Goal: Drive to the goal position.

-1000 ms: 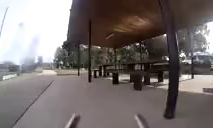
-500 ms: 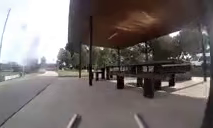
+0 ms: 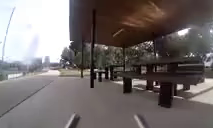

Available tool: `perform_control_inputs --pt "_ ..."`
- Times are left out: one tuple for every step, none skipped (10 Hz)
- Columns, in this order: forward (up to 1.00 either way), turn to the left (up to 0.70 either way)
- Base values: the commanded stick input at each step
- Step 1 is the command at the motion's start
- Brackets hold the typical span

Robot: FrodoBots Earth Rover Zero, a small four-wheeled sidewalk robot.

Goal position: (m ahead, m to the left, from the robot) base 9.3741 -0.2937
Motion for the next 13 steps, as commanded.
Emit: perform_control_inputs --pt "1.0 0.0" --pt "1.0 0.0" --pt "1.0 0.03" --pt "1.0 0.15" --pt "1.0 0.27" --pt "1.0 0.4" --pt "1.0 0.4" --pt "1.0 0.4" --pt "1.0 0.4" --pt "1.0 0.4" --pt "1.0 0.04" --pt "1.0 0.01" --pt "1.0 0.0"
